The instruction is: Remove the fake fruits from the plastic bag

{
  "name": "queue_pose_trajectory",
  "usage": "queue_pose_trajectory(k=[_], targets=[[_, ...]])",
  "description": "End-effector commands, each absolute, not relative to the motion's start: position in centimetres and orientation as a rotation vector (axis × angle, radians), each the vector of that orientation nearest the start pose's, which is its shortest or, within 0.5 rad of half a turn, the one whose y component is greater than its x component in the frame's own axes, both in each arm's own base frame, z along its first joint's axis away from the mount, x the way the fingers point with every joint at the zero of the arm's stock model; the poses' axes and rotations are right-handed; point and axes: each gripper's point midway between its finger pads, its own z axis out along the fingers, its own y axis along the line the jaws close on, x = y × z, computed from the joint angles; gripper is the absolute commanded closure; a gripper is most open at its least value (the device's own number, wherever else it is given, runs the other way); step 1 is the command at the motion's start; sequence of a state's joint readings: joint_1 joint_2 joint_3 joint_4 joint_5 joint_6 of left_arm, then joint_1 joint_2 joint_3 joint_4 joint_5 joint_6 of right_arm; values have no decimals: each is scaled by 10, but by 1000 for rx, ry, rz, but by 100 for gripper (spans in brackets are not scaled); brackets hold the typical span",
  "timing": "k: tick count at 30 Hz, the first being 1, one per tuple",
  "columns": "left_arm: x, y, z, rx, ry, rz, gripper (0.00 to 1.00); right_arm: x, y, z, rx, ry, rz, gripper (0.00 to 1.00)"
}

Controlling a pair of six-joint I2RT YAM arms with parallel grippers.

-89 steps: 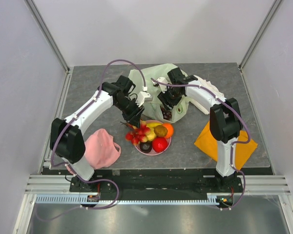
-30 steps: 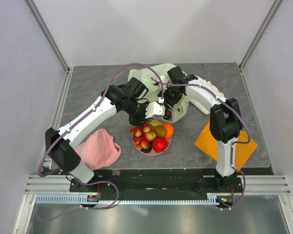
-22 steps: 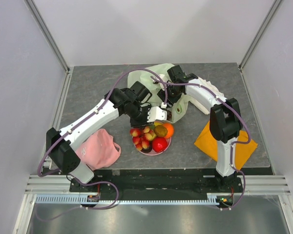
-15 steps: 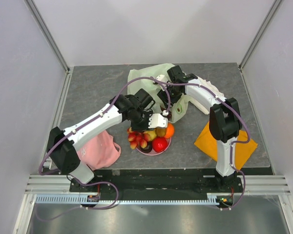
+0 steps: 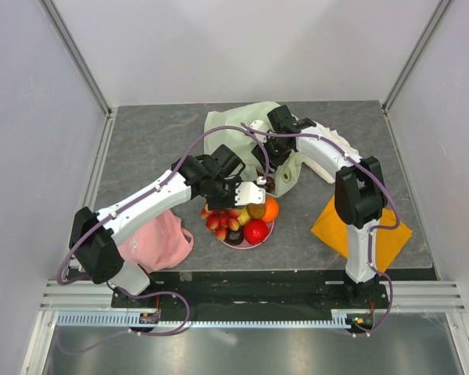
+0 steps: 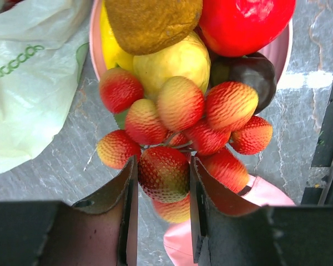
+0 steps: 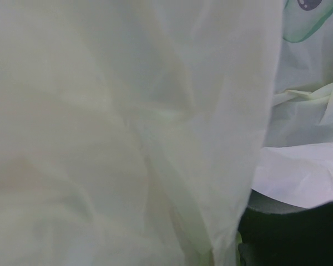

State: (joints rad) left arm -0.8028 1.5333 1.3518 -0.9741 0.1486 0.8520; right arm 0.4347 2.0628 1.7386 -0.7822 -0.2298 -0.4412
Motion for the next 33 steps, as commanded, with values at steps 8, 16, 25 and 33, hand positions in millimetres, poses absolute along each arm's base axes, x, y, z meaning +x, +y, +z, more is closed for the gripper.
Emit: queue_pose_trajectory(k=[8, 16, 25, 33], targets=[[236, -266, 209, -2648, -2606, 503, 98, 430, 228, 94, -1195, 2341, 302, 38], [216, -285, 230, -2738, -2485, 788, 98, 428, 227, 92, -1200, 2347, 291, 38], [222, -282, 215, -2826, -2406, 700, 98, 430, 226, 90, -1205, 2346, 284, 38], [218, -270, 182, -2712, -2422, 627, 81, 432, 228, 88, -1209, 2346, 284, 38]])
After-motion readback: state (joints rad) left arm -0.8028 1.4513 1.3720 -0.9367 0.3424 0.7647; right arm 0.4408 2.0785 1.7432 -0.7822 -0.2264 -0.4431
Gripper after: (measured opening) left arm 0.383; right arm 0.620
